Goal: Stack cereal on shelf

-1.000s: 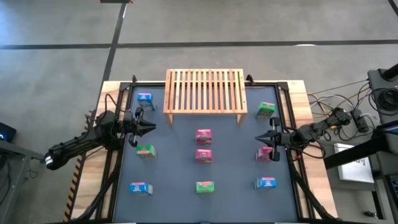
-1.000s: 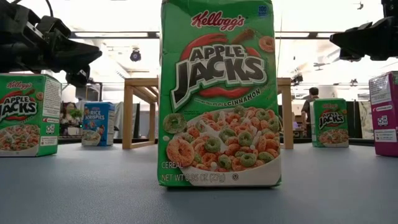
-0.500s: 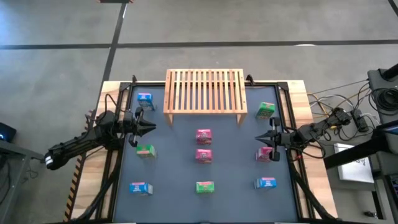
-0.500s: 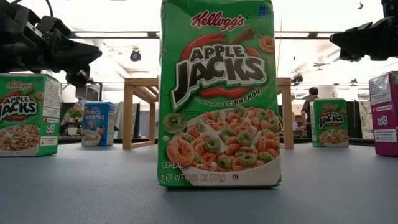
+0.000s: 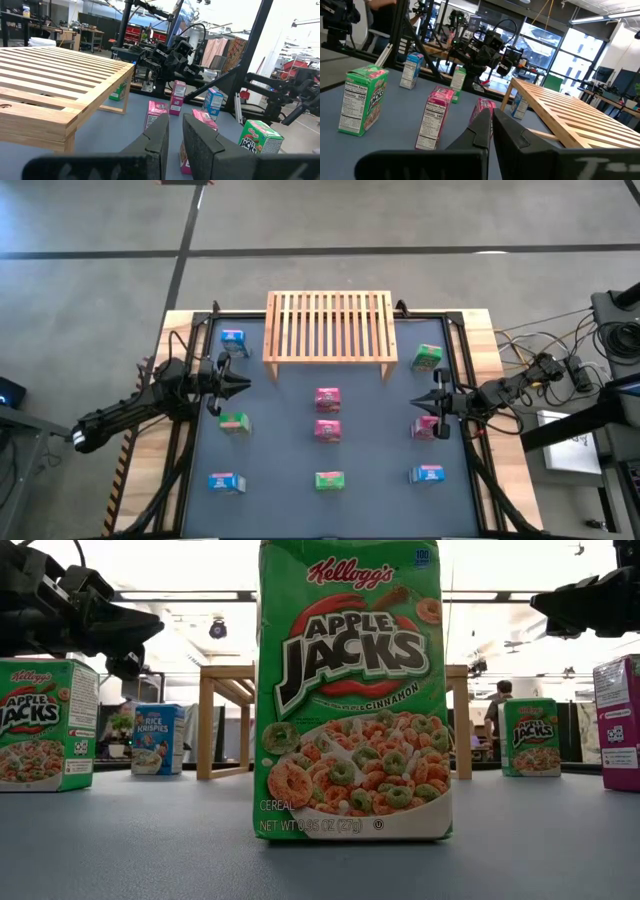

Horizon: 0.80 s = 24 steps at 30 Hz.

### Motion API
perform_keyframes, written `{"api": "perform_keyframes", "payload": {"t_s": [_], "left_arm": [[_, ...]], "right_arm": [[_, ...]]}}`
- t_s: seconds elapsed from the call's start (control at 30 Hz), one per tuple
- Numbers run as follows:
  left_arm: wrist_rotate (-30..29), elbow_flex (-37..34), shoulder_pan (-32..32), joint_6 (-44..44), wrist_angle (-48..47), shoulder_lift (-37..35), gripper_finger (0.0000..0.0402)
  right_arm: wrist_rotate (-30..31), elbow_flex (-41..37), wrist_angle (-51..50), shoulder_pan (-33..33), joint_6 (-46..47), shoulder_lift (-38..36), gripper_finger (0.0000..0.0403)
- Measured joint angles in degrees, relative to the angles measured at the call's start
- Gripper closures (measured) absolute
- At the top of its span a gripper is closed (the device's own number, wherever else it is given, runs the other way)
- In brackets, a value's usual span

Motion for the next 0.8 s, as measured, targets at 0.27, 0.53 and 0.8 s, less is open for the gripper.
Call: {"api": "perform_keyframes", "payload": {"t_s": [0.27,0.53,0.8], "left_arm": [[0.0,0.0,0.0,0.0,0.0,0.0,0.0362],[0.0,0.0,0.0,6.6,0.0,0.0,0.0362],[0.0,0.0,0.0,1.5,0.0,0.0,0.0362]], "right_arm": [[0.0,0.0,0.0,0.0,0.0,0.0,0.0394],[0.0,0.0,0.0,0.0,0.0,0.0,0.0394],[0.0,0.0,0.0,0.0,0.0,0.0,0.0394]]}}
